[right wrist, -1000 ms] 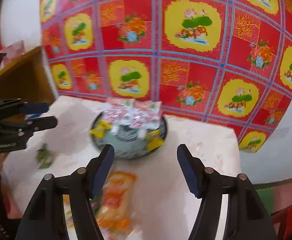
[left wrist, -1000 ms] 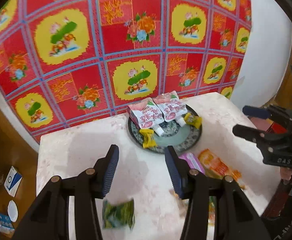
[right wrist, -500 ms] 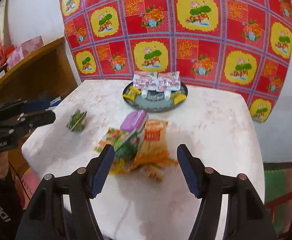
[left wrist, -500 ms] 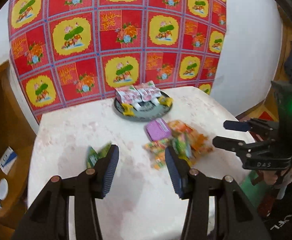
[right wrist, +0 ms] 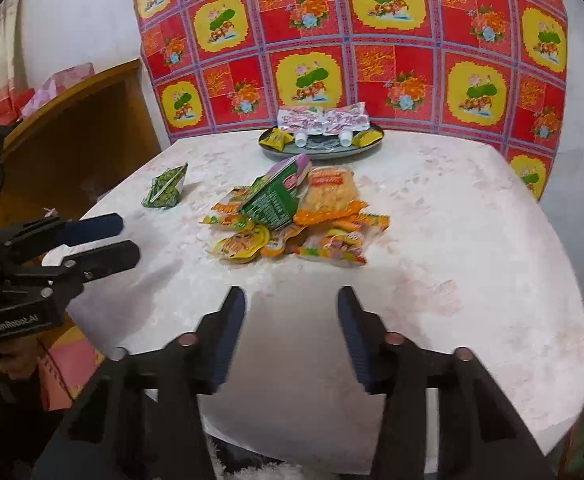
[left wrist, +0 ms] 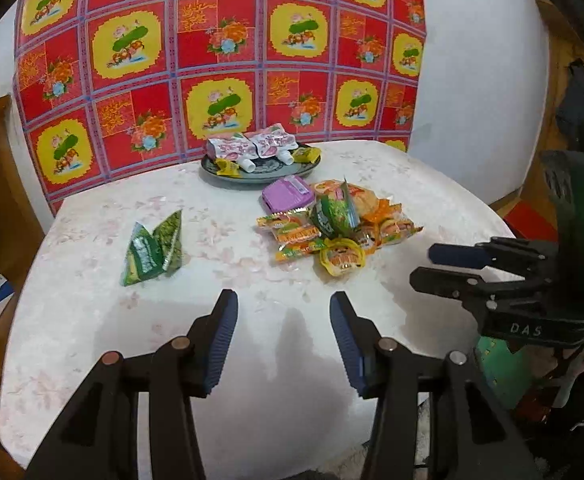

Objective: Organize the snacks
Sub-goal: 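Withdraw both open tools from the plate back toward the snack pile, then grasp a yellow jelly cup with the left tool while the right tool grasps an orange jelly cup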

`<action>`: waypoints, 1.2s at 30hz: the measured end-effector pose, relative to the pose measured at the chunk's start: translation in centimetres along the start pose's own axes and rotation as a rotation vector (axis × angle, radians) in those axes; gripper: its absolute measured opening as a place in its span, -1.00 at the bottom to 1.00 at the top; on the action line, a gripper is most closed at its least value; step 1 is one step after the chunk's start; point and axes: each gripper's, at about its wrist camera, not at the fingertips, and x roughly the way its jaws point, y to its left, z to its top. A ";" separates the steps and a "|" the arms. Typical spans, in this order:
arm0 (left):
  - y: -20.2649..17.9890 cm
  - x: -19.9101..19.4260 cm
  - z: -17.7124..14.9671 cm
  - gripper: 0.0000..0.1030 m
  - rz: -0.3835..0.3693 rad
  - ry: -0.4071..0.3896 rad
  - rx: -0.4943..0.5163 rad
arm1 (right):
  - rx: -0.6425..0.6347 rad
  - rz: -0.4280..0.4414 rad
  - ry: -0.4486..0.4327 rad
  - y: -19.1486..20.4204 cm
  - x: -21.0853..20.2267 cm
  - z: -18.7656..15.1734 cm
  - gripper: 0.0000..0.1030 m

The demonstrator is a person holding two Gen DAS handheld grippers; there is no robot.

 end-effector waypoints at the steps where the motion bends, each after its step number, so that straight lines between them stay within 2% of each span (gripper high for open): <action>1: 0.1 0.3 -0.3 -0.02 -0.011 -0.001 0.001 | 0.006 0.010 0.000 0.0 0.3 -0.1 -0.21; 7: 0.9 1.7 -1.2 -0.02 -0.067 0.006 -0.028 | -0.008 -0.020 -0.023 0.6 1.3 -0.7 -0.35; 12: 1.0 3.2 -0.6 -0.02 -0.130 0.025 -0.066 | 0.009 -0.031 -0.031 0.3 1.5 -0.7 -0.46; 19: -1.3 5.7 1.5 -0.02 -0.178 0.066 -0.022 | 0.022 -0.022 -0.060 0.1 1.5 -0.8 -0.46; 23: -2.0 6.8 2.0 -0.02 -0.192 0.076 -0.035 | 0.033 0.006 -0.072 -0.4 1.4 -1.1 -0.47; 26: -2.0 7.2 2.5 -0.03 -0.235 0.084 -0.058 | 0.038 0.024 -0.076 -0.7 1.4 -1.1 -0.47; 29: -1.7 7.5 2.7 -0.26 -0.282 0.099 -0.093 | 0.073 0.042 -0.092 -1.0 1.3 -1.2 -0.46; 32: -1.4 7.2 2.5 -0.27 -0.268 0.084 -0.106 | 0.110 0.116 -0.132 -1.1 0.5 -1.0 -0.46; 36: -0.9 6.5 2.0 -0.28 -0.194 0.067 -0.111 | 0.075 0.101 -0.148 -0.3 0.4 -0.2 -0.46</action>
